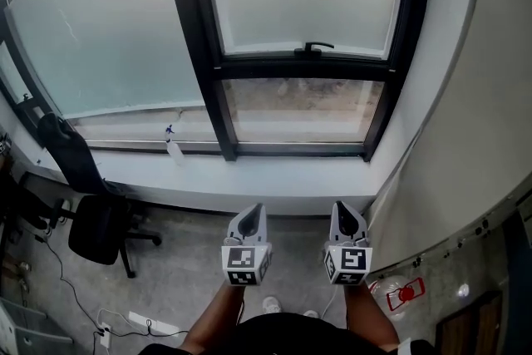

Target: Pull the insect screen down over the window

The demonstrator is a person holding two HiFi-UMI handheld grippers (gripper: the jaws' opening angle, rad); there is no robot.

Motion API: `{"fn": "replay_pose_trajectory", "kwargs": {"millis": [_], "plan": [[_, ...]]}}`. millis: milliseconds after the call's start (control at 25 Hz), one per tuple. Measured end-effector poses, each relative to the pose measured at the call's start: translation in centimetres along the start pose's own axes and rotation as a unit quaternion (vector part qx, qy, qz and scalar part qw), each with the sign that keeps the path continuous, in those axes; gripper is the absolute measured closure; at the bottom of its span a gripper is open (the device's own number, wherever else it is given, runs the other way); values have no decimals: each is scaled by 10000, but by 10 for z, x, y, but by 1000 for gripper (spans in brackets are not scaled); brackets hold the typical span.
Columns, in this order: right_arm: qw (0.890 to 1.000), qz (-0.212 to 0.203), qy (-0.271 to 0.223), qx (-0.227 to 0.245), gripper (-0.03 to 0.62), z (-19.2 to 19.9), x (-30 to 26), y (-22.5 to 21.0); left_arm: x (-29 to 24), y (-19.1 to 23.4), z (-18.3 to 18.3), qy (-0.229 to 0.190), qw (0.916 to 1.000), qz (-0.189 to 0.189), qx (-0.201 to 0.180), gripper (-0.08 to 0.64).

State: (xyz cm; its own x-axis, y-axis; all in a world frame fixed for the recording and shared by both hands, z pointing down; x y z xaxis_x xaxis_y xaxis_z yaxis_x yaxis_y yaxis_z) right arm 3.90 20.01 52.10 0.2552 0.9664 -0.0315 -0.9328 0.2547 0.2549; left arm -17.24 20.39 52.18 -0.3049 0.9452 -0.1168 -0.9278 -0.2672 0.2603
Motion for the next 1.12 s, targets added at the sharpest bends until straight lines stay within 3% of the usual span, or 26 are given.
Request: {"fn": "replay_pose_trajectory", "kwargs": {"millis": [400,600,760,1120], "plan": [[9999,42,36,123,588,-4,-28,22,-12,30,-14,19,10000,34,40,557],[9994,222,71,247,588,-5,-36,15,-22,45,-7,107,9997,166,-119,557],[9991,299,91,270,588,-6,-48,6,-34,50,-14,96,9999,130,-39,557],[9992,-3,163,364,588,1,-105,-8,-92,51,-26,122,9999,47,-50,557]]}}
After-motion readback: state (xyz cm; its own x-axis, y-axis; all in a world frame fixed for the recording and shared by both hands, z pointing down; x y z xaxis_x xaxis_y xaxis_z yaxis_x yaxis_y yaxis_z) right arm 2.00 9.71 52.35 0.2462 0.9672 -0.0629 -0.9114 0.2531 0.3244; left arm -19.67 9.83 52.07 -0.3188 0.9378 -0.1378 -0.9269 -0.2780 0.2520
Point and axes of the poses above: the fingertips, and each gripper's own axes: x backward along the fingers, y to its left, z out of its underside, the point moved 4 cm from there along x, backward along the fingers, and after that the axes turned 13 degrees about x, right-handed, at the moved point
